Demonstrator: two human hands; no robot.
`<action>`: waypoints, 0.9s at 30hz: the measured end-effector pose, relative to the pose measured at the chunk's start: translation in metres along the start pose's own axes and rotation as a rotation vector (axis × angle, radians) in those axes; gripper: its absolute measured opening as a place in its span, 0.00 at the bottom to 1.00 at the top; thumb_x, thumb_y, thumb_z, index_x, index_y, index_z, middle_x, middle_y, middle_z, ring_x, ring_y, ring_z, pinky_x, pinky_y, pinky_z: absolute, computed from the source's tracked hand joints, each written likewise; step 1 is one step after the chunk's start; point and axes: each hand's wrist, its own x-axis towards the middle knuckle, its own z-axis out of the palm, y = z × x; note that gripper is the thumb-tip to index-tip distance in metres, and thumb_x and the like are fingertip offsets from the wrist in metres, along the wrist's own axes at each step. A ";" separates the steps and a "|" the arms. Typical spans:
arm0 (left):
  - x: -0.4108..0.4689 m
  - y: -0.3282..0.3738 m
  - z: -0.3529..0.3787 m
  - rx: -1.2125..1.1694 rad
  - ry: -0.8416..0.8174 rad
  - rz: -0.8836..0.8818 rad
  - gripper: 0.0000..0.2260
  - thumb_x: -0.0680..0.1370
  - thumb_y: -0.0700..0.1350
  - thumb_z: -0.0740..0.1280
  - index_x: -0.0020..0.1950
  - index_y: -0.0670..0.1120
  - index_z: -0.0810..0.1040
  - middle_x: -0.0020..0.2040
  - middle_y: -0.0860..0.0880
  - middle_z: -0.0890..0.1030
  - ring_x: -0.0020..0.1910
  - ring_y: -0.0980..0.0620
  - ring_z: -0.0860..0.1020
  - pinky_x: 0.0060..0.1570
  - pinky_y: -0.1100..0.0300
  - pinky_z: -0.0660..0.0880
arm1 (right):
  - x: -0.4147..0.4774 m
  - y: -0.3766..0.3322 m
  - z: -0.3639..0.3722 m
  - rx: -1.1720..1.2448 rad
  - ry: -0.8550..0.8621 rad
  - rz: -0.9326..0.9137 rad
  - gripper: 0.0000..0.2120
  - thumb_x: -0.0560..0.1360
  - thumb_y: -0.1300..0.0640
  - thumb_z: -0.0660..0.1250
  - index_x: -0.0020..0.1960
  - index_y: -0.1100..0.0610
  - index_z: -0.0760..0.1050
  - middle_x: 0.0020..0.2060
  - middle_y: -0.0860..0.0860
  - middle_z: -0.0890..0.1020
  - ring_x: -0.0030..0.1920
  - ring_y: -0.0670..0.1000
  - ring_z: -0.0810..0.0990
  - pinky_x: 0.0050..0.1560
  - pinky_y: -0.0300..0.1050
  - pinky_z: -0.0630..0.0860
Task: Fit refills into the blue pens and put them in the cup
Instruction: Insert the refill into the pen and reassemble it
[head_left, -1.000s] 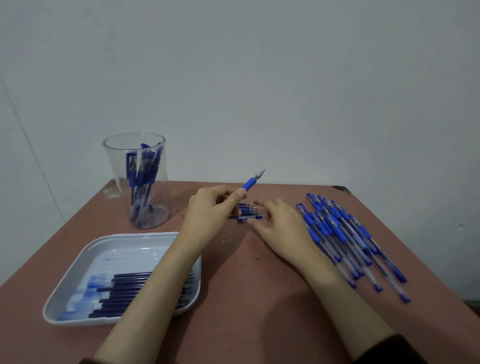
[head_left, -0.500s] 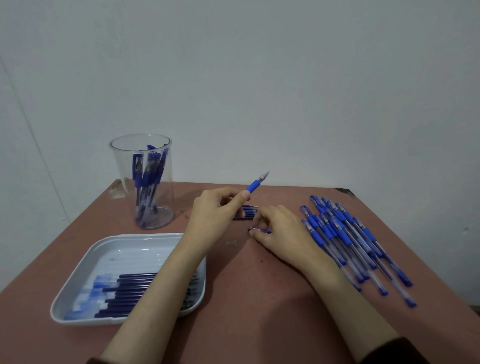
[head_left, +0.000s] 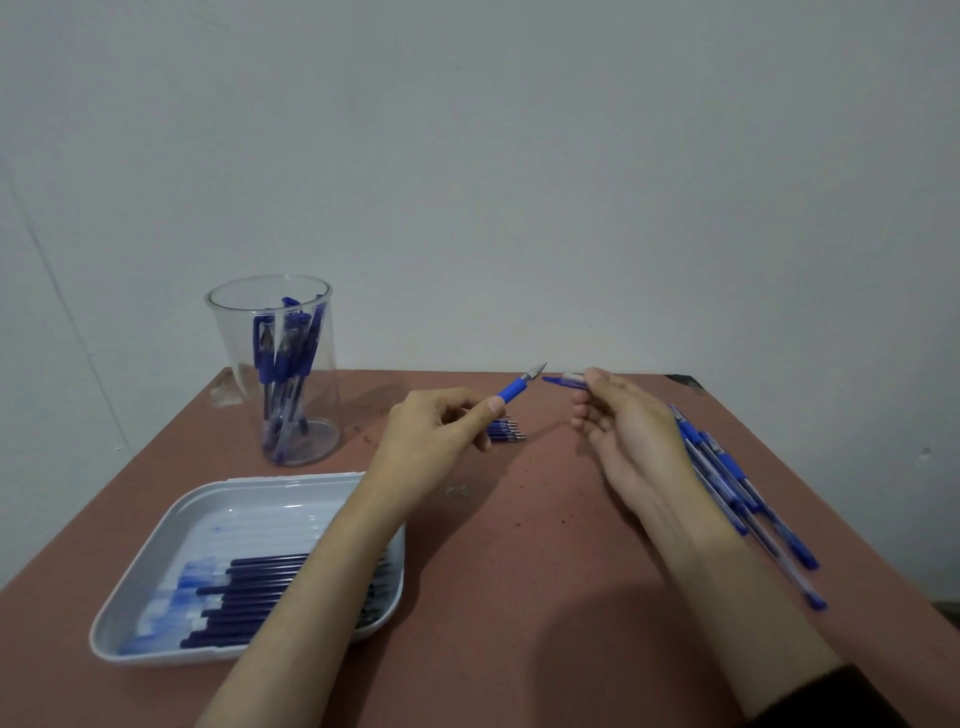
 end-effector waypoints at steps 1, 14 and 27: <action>-0.001 0.000 0.000 0.010 -0.013 0.003 0.10 0.77 0.51 0.66 0.41 0.49 0.83 0.29 0.53 0.79 0.25 0.57 0.66 0.32 0.61 0.64 | 0.000 -0.002 -0.001 0.043 0.008 0.009 0.03 0.78 0.64 0.64 0.46 0.60 0.75 0.33 0.54 0.76 0.29 0.47 0.74 0.31 0.35 0.75; -0.005 0.005 0.000 0.042 -0.086 0.016 0.10 0.77 0.50 0.66 0.42 0.49 0.84 0.27 0.54 0.77 0.27 0.55 0.66 0.28 0.65 0.63 | -0.002 -0.004 0.000 -0.149 -0.052 -0.115 0.06 0.78 0.62 0.65 0.44 0.59 0.80 0.30 0.51 0.73 0.27 0.44 0.67 0.25 0.33 0.64; -0.004 0.007 0.000 0.228 -0.036 0.037 0.16 0.77 0.50 0.67 0.30 0.47 0.79 0.17 0.55 0.67 0.20 0.56 0.63 0.23 0.68 0.59 | -0.002 0.010 0.004 -0.300 -0.174 -0.140 0.05 0.76 0.59 0.68 0.45 0.59 0.81 0.27 0.49 0.74 0.27 0.45 0.69 0.29 0.36 0.67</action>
